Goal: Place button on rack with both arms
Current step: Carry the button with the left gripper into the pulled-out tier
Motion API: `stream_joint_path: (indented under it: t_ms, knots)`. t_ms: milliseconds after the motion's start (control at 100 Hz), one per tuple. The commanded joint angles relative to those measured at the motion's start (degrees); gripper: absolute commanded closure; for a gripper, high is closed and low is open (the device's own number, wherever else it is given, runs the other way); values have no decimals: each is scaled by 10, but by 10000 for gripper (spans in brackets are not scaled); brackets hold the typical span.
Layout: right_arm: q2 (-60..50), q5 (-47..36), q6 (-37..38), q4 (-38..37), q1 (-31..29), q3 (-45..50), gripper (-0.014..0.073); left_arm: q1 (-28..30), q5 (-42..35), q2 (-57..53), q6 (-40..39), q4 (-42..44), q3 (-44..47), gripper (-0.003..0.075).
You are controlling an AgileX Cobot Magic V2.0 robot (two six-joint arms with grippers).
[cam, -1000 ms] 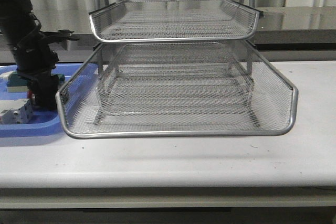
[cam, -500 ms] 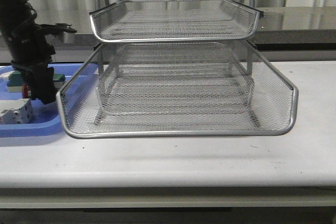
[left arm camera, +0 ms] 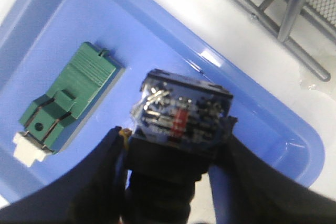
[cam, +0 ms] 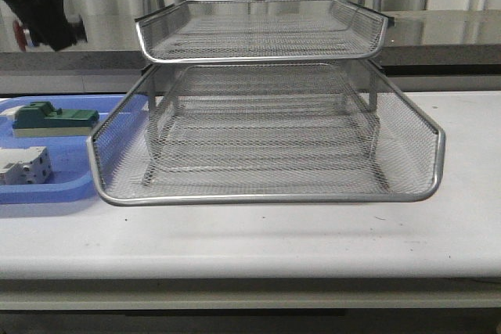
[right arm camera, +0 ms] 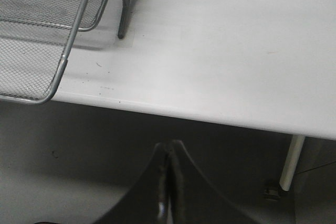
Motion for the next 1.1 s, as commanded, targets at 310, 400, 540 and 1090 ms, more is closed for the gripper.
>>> stream_joint_path:
  t_ms: [310,400,540,1090]
  knots:
    - [2,-30,-1,0,-4,-14,664,-20,24,-213,-16,-31,129,668]
    - [2,-30,-1,0,-4,-14,664,-44,24,-239,-16,-34,159,668]
    - [2,-30,-1,0,-4,-14,664,-101,24,-254,-16,-57,181,668]
    - [2,-30,-1,0,-4,-14,664,-306,-41,-161,-16,-83,187,671]
